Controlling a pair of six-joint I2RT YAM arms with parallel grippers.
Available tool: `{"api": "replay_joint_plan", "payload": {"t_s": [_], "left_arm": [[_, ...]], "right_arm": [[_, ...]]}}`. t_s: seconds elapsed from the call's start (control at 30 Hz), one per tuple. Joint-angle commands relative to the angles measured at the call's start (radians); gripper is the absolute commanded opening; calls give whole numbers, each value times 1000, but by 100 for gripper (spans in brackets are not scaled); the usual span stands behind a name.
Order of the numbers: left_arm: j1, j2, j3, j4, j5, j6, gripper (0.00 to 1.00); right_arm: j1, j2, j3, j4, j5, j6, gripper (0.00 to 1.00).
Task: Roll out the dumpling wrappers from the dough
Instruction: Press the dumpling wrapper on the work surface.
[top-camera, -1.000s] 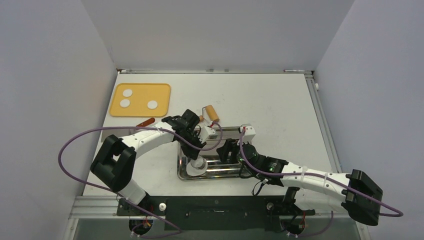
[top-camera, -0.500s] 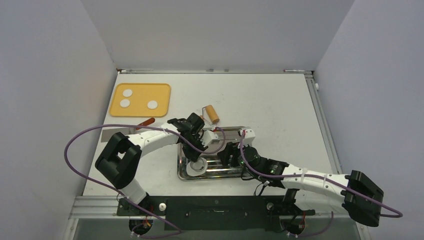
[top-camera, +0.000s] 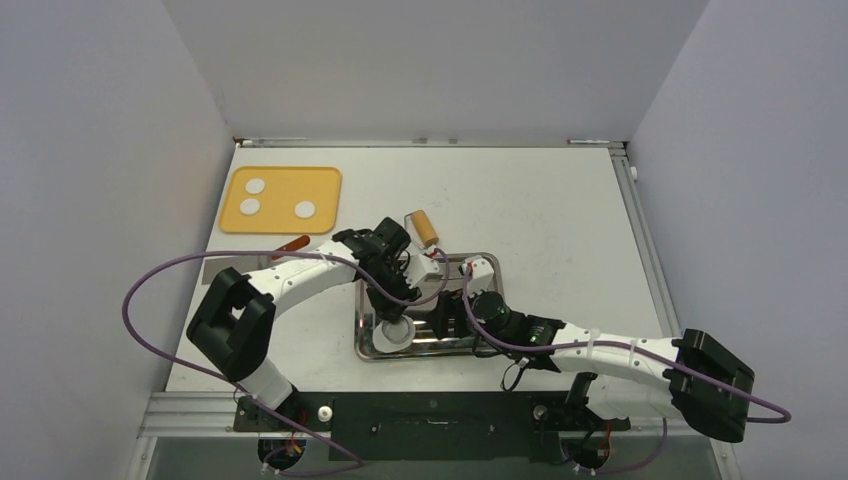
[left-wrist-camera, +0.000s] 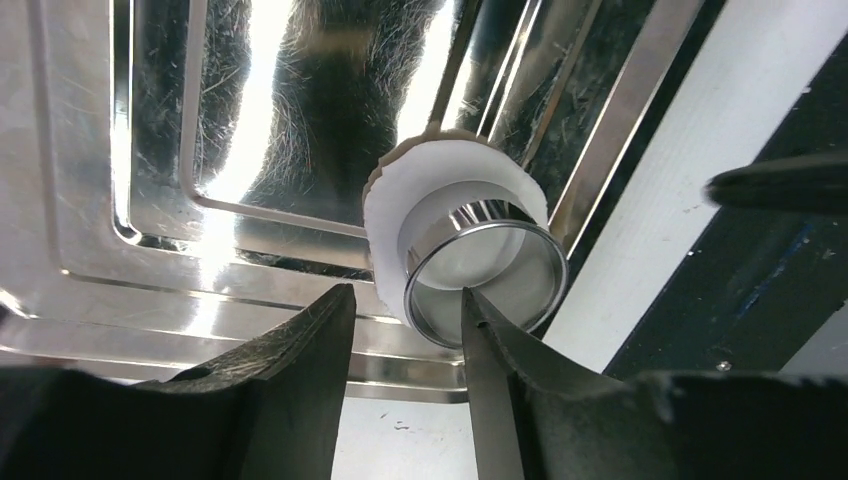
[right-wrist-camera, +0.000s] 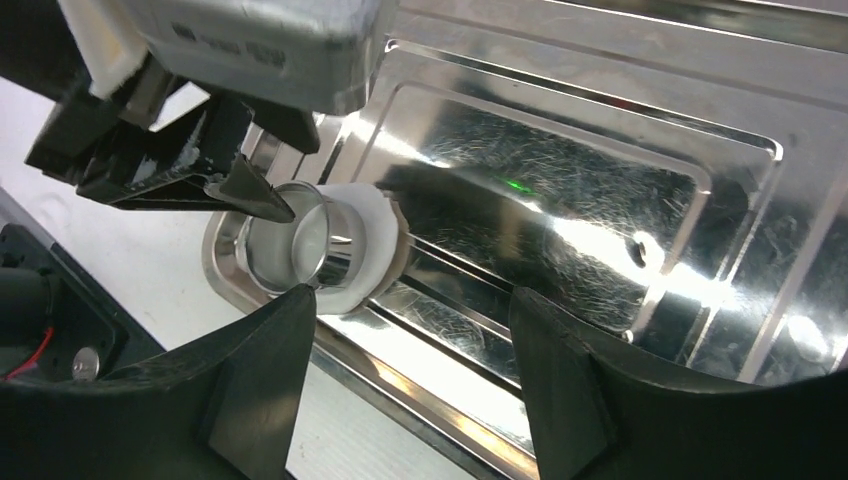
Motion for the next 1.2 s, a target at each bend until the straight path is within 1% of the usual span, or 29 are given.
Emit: {"api": "replay_joint_plan", "payload": {"t_s": [0.0,0.13,0.23,0.37,0.43,0.5,0.57,0.67,0.77,0.83,0.87,0.97,1.03,1.17], "left_arm": [[34,-74,68,-88,95,36,41],[151,-115,43,-124,221,51,42],[226,-132,-28,-98,278,43,39],[248,-129,-69,-15,300,-21,31],[282,-134,-83,28,342,-55,31],[303,-122,-93,43,351,-54,31],[311,-94,-92,12,382,11,32],[298,-46,-76,-87,445,194,35],[301,-37,-97,-73,492,300,39],[300,-43,-114,-47,540,331,42],[299,-47,-123,-26,552,331,43],[300,-40,-138,50,530,270,43],[298,-20,-132,42,540,263,43],[278,8,-123,44,484,242,43]], "right_arm": [[2,36,64,40,-89,-42,64],[7,113,110,39,-194,-60,58],[13,207,168,27,-197,-56,53],[8,314,245,34,-199,-48,44],[8,352,274,35,-204,-48,40],[7,379,294,32,-206,-44,36],[7,400,310,2,-187,-45,32],[7,404,306,-5,-195,-37,28],[8,399,295,-3,-210,-24,27],[10,398,293,-7,-209,-17,27],[11,400,292,-12,-207,-14,27],[13,408,294,-22,-197,-12,26],[13,419,300,-31,-192,-14,25],[17,439,308,-41,-190,-14,23]]}}
